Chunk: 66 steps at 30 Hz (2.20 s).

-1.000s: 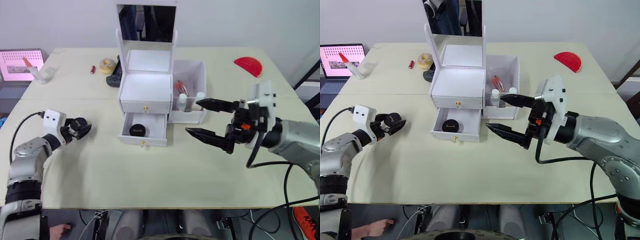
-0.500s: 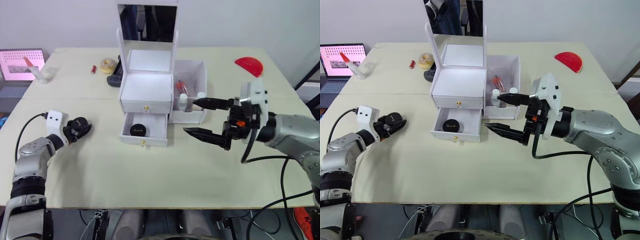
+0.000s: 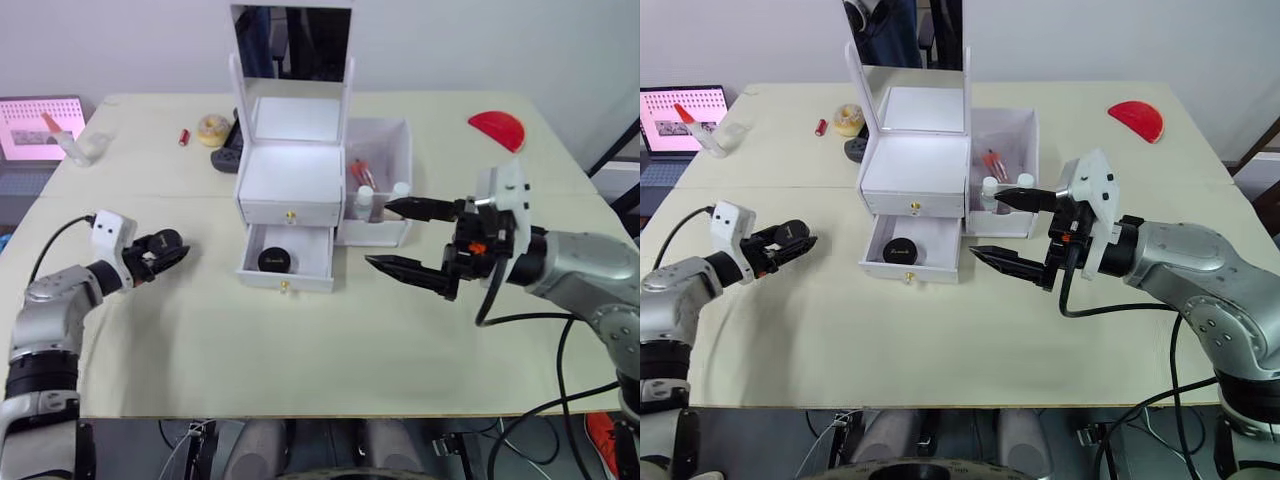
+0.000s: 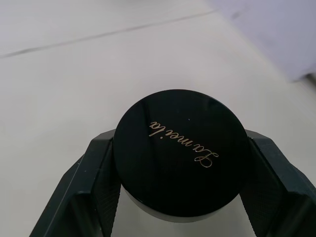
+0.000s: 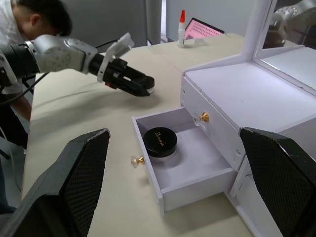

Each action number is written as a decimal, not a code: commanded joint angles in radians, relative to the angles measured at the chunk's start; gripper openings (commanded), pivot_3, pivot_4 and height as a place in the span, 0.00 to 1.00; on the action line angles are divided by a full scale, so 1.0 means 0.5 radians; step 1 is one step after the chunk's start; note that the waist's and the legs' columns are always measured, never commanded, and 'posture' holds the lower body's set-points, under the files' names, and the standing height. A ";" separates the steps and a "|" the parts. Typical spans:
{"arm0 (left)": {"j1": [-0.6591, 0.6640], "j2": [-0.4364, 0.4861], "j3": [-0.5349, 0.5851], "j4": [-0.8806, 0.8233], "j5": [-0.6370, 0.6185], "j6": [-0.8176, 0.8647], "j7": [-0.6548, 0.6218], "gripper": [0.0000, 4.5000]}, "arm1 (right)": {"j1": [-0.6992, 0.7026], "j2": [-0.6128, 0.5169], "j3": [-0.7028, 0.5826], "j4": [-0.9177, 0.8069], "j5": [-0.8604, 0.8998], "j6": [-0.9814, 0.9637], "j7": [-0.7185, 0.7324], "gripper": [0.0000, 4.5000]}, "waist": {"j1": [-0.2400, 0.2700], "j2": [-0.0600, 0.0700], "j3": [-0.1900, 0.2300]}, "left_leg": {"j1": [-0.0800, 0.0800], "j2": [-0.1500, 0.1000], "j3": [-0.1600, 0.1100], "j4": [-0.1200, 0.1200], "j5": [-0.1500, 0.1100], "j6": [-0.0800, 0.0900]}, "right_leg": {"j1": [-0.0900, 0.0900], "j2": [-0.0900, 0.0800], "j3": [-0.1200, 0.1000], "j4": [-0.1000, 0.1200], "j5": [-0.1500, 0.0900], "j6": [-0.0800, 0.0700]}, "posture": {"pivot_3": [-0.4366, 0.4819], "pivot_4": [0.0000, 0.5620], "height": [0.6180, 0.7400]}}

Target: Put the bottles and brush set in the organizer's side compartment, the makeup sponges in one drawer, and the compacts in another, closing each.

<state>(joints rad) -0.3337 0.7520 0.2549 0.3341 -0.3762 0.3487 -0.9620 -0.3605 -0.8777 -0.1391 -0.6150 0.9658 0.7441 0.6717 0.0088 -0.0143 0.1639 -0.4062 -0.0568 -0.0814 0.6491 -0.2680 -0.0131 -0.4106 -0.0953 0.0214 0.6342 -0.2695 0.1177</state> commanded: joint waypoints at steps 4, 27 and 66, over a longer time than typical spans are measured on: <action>-0.126 0.186 -0.136 -0.418 -0.196 0.153 -0.461 0.60 | -0.003 0.047 -0.008 -0.032 -0.052 -0.022 -0.011 1.00 | 0.010 0.001 0.000 | -0.001 0.000 0.000 0.000 0.000 0.000 | 0.000 -0.001 0.000 0.000 0.000 0.000 | 0.48 0.27 1.00; -0.584 -0.410 -0.904 -0.558 0.100 0.151 -0.405 0.60 | 0.103 0.112 -0.095 -0.240 -0.031 0.055 -0.262 1.00 | 0.002 0.001 0.001 | 0.000 0.000 0.000 0.006 0.001 0.001 | 0.001 0.012 -0.003 0.003 0.001 0.001 | 0.48 0.27 1.00; -0.600 0.096 -0.519 -0.489 -0.239 0.532 -0.850 1.00 | 0.292 0.062 -0.282 -0.315 0.058 0.043 -0.338 1.00 | -0.008 0.001 0.001 | 0.000 0.001 -0.001 0.010 0.001 0.001 | 0.001 0.015 -0.003 0.009 0.001 0.001 | 0.48 0.27 1.00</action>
<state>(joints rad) -0.6500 0.7820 -0.0339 0.1036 -0.4694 0.6053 -1.3569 -0.2186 -0.8360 -0.2300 -0.7439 0.9763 0.7802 0.4915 0.0049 -0.0137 0.1645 -0.4062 -0.0564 -0.0817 0.6539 -0.2676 -0.0127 -0.4099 -0.0881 0.0198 0.6387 -0.2692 0.1182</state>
